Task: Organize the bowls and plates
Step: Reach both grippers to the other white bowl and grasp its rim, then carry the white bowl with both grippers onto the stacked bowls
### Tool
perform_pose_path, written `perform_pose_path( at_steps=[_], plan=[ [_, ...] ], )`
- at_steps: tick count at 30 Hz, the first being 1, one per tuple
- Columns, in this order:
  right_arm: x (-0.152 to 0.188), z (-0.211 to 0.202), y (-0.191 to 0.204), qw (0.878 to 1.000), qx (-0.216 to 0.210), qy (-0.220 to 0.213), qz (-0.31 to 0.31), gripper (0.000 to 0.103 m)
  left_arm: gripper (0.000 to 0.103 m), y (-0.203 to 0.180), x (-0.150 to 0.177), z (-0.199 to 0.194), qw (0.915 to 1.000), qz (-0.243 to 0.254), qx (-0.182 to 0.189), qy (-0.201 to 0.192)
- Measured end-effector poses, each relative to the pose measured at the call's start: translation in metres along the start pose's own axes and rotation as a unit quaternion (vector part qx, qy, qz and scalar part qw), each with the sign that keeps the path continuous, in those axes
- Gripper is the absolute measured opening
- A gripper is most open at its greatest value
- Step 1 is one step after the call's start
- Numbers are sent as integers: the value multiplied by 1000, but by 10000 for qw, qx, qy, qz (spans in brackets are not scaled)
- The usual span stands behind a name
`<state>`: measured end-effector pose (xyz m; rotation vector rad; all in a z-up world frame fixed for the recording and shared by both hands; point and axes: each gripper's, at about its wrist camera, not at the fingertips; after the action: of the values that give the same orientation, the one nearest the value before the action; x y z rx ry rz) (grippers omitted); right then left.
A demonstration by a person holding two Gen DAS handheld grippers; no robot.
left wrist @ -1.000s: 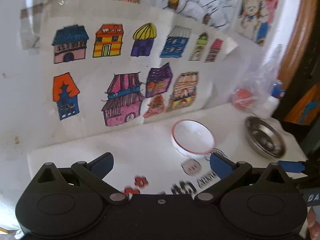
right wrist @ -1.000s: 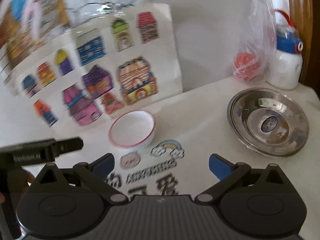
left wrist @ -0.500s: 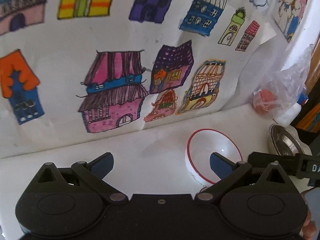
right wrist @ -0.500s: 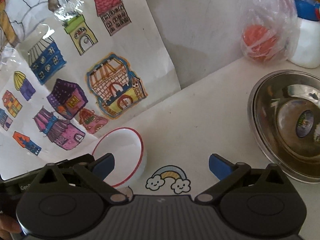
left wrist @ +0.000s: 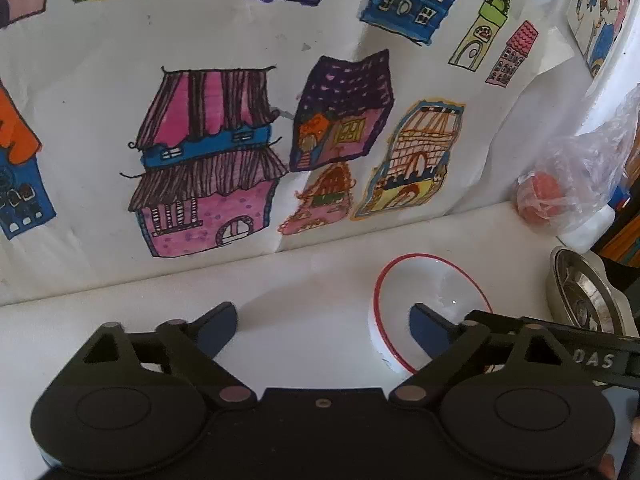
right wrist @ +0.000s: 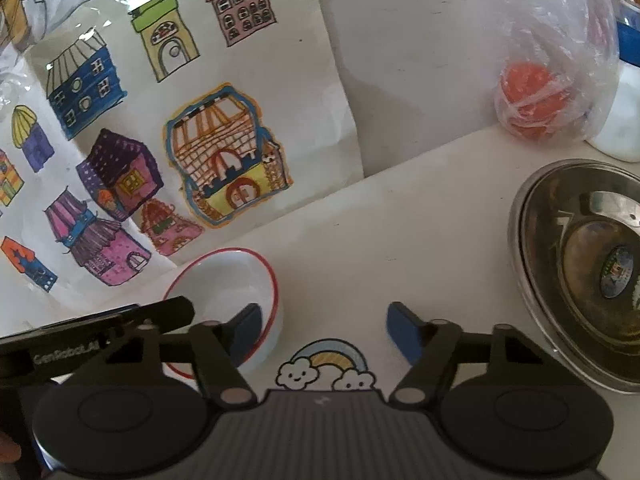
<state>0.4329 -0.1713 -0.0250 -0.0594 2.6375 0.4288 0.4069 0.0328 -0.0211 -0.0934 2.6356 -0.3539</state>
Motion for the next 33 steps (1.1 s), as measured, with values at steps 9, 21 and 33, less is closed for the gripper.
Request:
perform_pose_path(
  at_steps=[9,21,33],
  plan=[
    [0,-2,7,9995,-315,88,1,36,43,-4,-1,0,9996,-106,277,21],
    [3,-3,5,9963,-680,326,414,18,16,-15,1,4,9975,-154,636,255],
    [23,-42,11,9942,-816,377,595,16,12,-16,13,-16,9964,-170,777,296]
  ],
)
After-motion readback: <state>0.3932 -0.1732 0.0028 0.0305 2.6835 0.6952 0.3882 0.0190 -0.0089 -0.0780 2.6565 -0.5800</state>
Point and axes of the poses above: each gripper's, at about its wrist camera, not at the fingertips, and z roughly the way its jaws point, y to its left, x to its underside, and after that the axes turned 14 degrees about y, right-handed
